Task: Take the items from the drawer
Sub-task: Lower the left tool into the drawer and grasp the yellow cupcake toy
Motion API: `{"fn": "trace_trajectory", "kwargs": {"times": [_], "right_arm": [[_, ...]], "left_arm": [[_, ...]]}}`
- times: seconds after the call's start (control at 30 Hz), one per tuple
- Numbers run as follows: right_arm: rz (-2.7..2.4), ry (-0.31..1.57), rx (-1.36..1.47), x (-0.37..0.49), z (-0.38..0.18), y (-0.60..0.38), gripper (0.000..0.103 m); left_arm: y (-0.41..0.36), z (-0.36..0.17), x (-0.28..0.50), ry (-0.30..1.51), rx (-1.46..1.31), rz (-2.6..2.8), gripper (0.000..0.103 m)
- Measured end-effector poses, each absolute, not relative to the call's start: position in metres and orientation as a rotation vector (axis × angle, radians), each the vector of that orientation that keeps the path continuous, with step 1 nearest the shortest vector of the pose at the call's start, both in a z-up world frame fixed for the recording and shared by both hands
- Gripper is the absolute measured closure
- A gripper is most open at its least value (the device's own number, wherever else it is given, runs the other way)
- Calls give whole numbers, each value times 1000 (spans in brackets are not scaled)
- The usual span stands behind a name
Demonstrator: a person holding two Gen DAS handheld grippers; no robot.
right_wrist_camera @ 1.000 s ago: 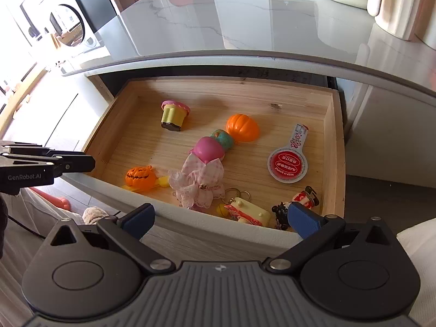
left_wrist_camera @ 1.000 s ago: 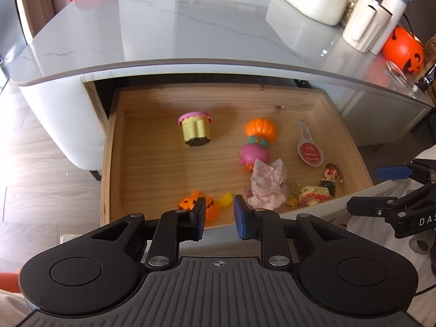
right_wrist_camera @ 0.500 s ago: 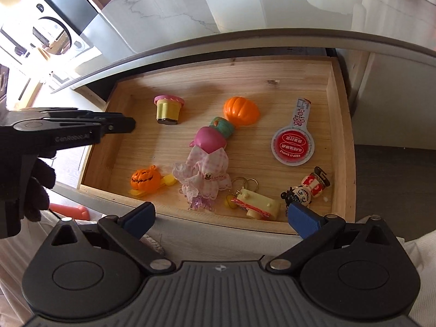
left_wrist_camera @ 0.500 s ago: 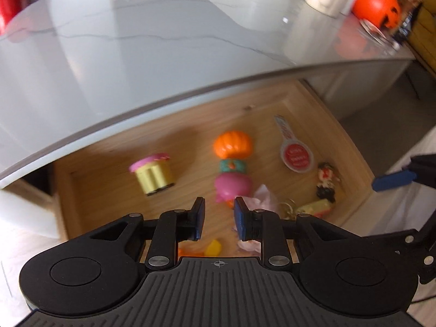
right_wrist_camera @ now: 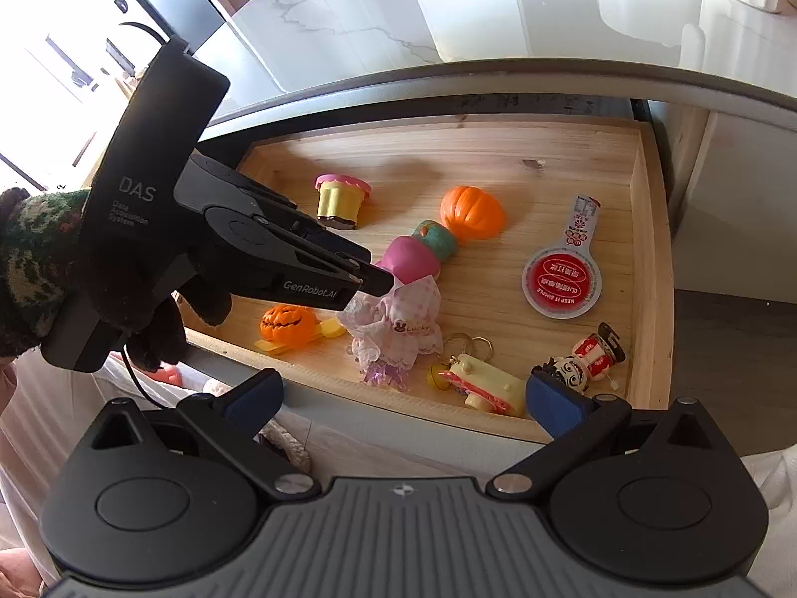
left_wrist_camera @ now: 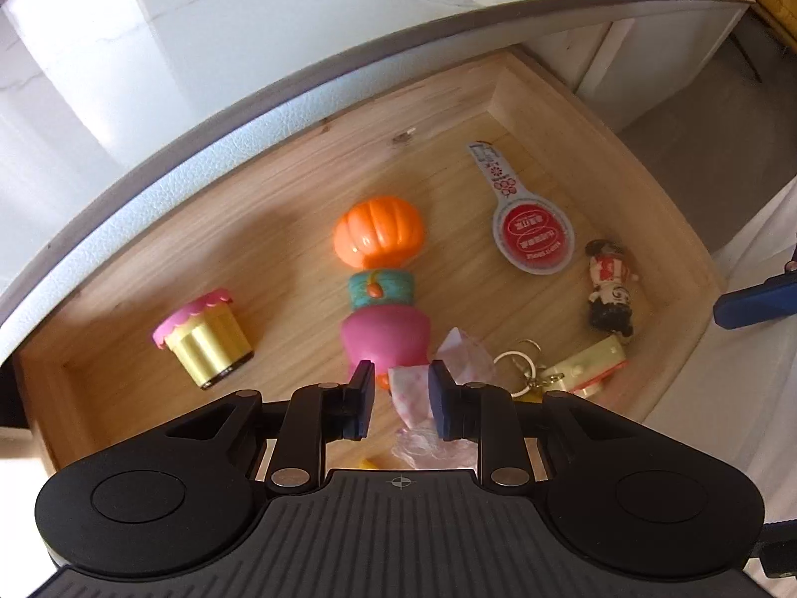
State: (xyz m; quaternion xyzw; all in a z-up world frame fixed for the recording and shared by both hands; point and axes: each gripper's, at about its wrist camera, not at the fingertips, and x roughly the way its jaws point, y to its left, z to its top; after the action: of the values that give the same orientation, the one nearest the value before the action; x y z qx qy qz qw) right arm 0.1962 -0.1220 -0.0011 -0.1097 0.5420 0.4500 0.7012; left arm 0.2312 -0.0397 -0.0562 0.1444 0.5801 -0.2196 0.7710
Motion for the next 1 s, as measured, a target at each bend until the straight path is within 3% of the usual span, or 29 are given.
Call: {"fn": "trace_trajectory", "kwargs": {"times": [0.27,0.6,0.77,0.9,1.0], "right_arm": [[1001,1226,-244,198,-4,-121,0],[1016,1245,-223,203,-6,-123,0],[1022,1235,-228,202,-5,-123,0],[1024,1232,-231,202,-5,-123,0],[1023,1233,-232,202,-5,-123,0]], "left_arm": [[9,-38,231,1167,253,-327,75],[47,-54,261,1110,-50,-57,74],[46,-72,275,1235,-61,-57,71],[51,-76,277,1262,-101,-35,62],[54,-77,282,1266,-123,-24,63]]}}
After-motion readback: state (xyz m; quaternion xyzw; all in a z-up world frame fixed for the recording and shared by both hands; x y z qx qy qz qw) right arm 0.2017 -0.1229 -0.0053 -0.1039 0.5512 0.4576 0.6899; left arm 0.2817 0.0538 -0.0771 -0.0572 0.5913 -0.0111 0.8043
